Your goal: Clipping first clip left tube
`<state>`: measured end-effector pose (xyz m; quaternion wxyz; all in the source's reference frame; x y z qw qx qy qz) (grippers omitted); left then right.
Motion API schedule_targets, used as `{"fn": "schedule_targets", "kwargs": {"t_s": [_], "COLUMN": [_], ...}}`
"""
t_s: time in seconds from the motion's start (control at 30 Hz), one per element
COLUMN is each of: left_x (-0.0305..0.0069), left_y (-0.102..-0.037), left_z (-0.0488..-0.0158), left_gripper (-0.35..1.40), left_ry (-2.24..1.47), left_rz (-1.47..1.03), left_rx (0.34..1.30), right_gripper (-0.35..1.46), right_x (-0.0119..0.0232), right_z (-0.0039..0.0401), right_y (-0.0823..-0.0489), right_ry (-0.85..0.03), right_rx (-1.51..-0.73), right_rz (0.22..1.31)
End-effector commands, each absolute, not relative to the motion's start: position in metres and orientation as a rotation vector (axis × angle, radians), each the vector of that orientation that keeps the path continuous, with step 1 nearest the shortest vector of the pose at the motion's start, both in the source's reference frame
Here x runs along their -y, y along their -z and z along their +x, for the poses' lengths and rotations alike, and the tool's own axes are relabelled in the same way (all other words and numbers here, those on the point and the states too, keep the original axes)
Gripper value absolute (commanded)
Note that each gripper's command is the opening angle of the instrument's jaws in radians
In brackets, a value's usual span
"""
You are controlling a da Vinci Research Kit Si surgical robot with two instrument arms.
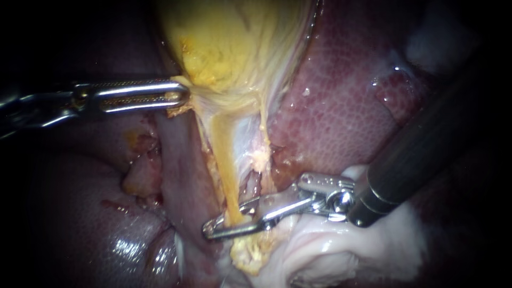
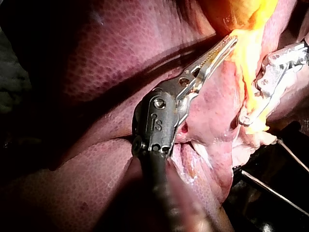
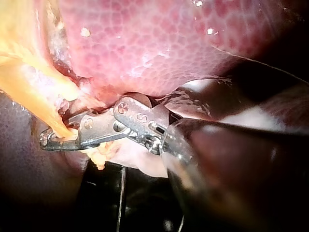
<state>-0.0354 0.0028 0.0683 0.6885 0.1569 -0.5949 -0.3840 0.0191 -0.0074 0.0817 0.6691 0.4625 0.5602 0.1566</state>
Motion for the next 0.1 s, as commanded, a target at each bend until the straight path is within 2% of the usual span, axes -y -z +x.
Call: {"fn": "schedule_targets", "kwargs": {"t_s": [0.03,0.1], "left_x": [-0.0028,-0.0028], "left_y": [-0.0683,-0.0683], "left_z": [-0.0354,-0.0353], "left_gripper": [-0.35,-0.35], "left_ry": [0.857,0.857], "left_rz": [0.353,0.353], "left_rx": [1.332,1.332], "right_gripper": [-0.35,-0.35], "right_x": [0.0075,0.0075], "right_z": [0.0191,0.0191], "right_y": [-0.0817,-0.0817], "right_ry": [-0.353,-0.351], "right_rx": [-1.263,-1.263], "right_rz": [1.043,1.045]}}
